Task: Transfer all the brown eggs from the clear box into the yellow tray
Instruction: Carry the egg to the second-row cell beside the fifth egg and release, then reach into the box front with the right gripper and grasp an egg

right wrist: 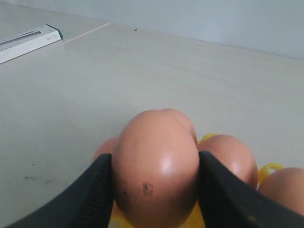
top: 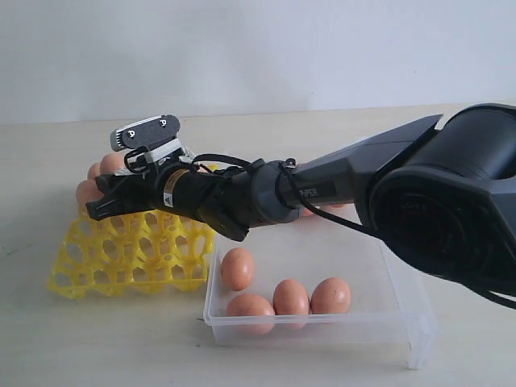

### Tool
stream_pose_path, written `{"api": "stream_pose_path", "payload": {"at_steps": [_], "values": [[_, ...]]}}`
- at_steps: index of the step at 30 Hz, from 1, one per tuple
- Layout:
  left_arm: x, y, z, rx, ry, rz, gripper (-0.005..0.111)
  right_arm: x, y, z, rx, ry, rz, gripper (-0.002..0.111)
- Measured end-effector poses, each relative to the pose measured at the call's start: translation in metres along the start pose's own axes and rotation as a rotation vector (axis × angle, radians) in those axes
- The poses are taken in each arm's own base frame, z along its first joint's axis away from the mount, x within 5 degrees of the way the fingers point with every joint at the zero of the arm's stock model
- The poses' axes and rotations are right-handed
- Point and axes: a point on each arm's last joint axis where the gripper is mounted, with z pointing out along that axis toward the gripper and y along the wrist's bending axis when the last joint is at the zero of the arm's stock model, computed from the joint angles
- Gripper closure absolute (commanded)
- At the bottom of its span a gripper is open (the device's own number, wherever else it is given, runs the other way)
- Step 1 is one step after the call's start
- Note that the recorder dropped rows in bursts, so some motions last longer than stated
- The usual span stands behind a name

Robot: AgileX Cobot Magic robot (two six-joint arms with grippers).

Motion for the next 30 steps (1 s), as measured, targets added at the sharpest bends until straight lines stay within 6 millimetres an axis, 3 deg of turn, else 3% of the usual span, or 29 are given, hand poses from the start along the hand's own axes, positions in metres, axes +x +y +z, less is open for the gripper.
{"api": "stream_pose_path", "payload": {"at_steps": [5, 9, 17, 20, 24, 27, 30], "values": [[0.000, 0.000, 0.000, 0.000, 0.000, 0.000, 0.107, 0.004, -0.002, 0.000, 0.018, 0.039, 0.002, 0.058], [0.000, 0.000, 0.000, 0.000, 0.000, 0.000, 0.107, 0.008, -0.004, 0.000, 0.040, 0.086, 0.002, 0.049], [0.000, 0.000, 0.000, 0.000, 0.000, 0.000, 0.107, 0.007, -0.004, 0.000, 0.052, 0.103, 0.007, 0.047], [0.000, 0.000, 0.000, 0.000, 0.000, 0.000, 0.107, -0.003, -0.004, -0.005, 0.077, 0.137, 0.004, 0.047], [0.000, 0.000, 0.000, 0.000, 0.000, 0.000, 0.107, -0.039, -0.004, -0.028, 0.181, 0.264, -0.003, 0.049], [0.000, 0.000, 0.000, 0.000, 0.000, 0.000, 0.107, -0.070, -0.002, -0.060, 0.294, 0.423, -0.004, 0.051], [0.000, 0.000, 0.000, 0.000, 0.000, 0.000, 0.107, -0.087, 0.000, -0.095, 0.398, 0.632, 0.037, 0.051]]}}
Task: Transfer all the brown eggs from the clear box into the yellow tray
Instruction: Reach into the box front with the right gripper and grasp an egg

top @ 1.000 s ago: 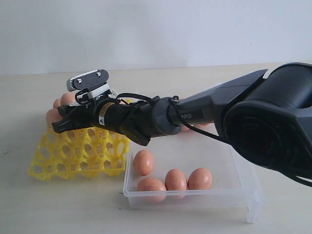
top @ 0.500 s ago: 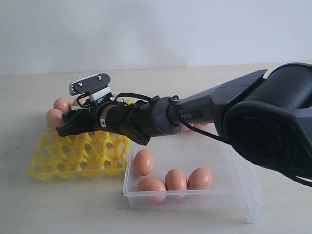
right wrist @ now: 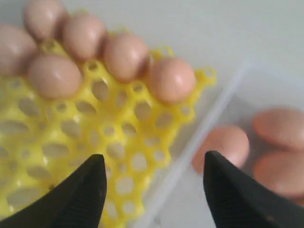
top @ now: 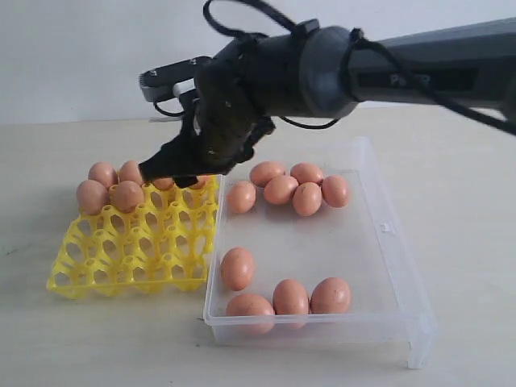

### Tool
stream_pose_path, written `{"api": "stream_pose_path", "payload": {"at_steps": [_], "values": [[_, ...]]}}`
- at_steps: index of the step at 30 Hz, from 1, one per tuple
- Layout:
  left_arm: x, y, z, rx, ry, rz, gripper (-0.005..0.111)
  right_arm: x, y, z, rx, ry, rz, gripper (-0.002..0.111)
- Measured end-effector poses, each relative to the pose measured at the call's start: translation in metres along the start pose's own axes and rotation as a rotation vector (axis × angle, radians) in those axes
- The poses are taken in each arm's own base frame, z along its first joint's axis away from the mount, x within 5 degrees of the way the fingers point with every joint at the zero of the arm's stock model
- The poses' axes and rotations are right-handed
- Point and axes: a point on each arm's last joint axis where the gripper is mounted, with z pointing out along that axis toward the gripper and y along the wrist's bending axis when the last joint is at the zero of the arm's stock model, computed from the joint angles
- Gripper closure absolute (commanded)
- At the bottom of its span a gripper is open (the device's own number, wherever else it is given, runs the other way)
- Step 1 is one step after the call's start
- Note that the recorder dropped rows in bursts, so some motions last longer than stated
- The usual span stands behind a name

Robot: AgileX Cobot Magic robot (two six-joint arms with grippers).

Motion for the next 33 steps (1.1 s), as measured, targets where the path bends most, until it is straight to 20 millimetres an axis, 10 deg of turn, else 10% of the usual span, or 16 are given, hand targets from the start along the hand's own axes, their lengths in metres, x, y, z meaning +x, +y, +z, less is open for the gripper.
{"api": "stream_pose_path", "payload": {"at_steps": [11, 33], "values": [[0.000, 0.000, 0.000, 0.000, 0.000, 0.000, 0.107, 0.057, -0.021, -0.002, 0.027, 0.369, 0.292, 0.051], [0.000, 0.000, 0.000, 0.000, 0.000, 0.000, 0.107, 0.085, -0.024, -0.014, 0.080, 0.691, 0.282, 0.052]]}}
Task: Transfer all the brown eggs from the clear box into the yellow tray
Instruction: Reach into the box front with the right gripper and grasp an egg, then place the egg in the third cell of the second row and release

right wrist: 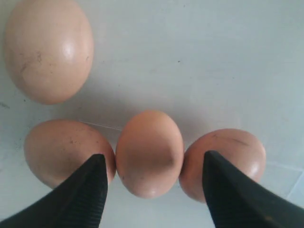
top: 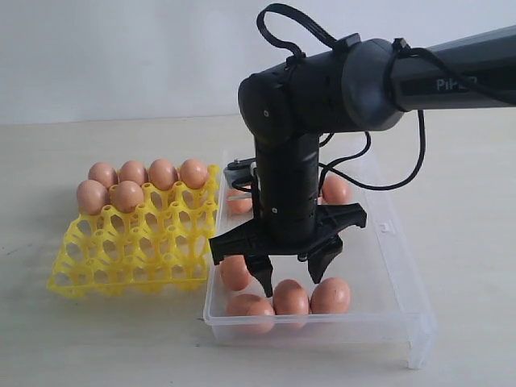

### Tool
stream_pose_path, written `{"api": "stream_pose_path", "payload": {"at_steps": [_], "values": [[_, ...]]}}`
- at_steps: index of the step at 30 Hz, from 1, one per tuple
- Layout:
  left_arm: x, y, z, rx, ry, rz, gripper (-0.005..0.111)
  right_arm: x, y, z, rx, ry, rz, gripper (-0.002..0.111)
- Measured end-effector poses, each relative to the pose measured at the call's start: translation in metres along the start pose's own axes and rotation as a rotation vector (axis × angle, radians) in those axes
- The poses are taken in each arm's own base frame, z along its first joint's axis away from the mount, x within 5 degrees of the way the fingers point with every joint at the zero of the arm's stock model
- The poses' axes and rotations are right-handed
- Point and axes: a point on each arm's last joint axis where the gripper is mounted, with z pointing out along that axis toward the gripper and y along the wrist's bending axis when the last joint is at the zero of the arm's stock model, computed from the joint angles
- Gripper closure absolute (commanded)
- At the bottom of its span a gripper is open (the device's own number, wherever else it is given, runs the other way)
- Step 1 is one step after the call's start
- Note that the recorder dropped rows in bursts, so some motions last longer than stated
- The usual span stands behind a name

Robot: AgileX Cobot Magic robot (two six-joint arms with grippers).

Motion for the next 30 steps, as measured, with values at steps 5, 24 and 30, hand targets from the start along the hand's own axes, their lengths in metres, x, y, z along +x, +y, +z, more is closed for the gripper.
{"api": "stream_pose_path", "payload": {"at_steps": [5, 24, 30], "values": [[0.000, 0.000, 0.000, 0.000, 0.000, 0.000, 0.107, -0.001, 0.002, 0.002, -0.018, 0.001, -0.001, 0.052], [0.000, 0.000, 0.000, 0.000, 0.000, 0.000, 0.107, -0.003, 0.001, 0.020, 0.033, 0.049, -0.112, 0.108], [0.000, 0.000, 0.000, 0.000, 0.000, 0.000, 0.107, -0.011, -0.008, -0.015, 0.049, -0.184, -0.161, 0.108]]}}
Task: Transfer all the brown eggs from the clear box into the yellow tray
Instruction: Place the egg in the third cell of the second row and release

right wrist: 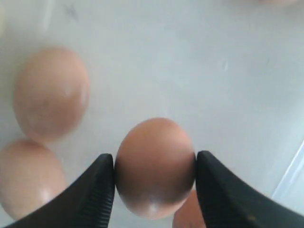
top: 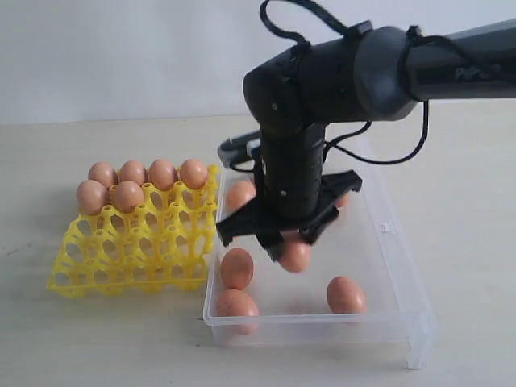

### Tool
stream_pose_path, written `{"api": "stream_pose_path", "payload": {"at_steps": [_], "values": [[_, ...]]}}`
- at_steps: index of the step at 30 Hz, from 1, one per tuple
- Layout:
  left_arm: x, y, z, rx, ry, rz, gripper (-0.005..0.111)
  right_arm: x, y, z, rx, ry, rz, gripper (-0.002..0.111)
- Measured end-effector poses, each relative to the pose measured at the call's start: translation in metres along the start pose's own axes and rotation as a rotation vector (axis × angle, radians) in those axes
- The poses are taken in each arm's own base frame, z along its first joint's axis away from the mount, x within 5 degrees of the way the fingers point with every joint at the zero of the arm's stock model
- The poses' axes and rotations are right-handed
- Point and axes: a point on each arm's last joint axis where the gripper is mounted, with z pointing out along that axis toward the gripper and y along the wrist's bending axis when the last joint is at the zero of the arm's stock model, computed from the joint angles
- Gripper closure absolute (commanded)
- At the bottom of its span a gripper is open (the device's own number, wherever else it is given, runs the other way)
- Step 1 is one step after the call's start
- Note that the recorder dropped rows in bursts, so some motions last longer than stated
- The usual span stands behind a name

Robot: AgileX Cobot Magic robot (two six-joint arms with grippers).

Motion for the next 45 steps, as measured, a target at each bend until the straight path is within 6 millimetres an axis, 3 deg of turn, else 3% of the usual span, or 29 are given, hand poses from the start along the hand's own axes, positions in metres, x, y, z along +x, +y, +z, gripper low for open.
{"api": "stream_pose_path", "payload": {"at_steps": [4, 9, 12, 16, 22, 33, 41, 45], "values": [[0.000, 0.000, 0.000, 0.000, 0.000, 0.000, 0.107, -0.020, 0.000, -0.023, -0.064, -0.286, -0.035, 0.108], [0.000, 0.000, 0.000, 0.000, 0.000, 0.000, 0.107, -0.049, 0.015, -0.041, -0.216, -0.658, -0.089, 0.108], [0.000, 0.000, 0.000, 0.000, 0.000, 0.000, 0.107, -0.065, 0.028, -0.041, -0.290, -0.868, -0.112, 0.108], [0.000, 0.000, 0.000, 0.000, 0.000, 0.000, 0.107, -0.079, 0.040, -0.020, -0.334, -1.009, -0.127, 0.108], [0.000, 0.000, 0.000, 0.000, 0.000, 0.000, 0.107, -0.086, 0.050, 0.024, -0.344, -1.048, -0.171, 0.108], [0.000, 0.000, 0.000, 0.000, 0.000, 0.000, 0.107, -0.086, 0.056, 0.060, -0.351, -1.024, -0.200, 0.107], [0.000, 0.000, 0.000, 0.000, 0.000, 0.000, 0.107, -0.085, 0.058, 0.072, -0.362, -1.012, -0.196, 0.088], [0.000, 0.000, 0.000, 0.000, 0.000, 0.000, 0.107, -0.085, 0.058, 0.075, -0.368, -1.002, -0.184, 0.072]]}}
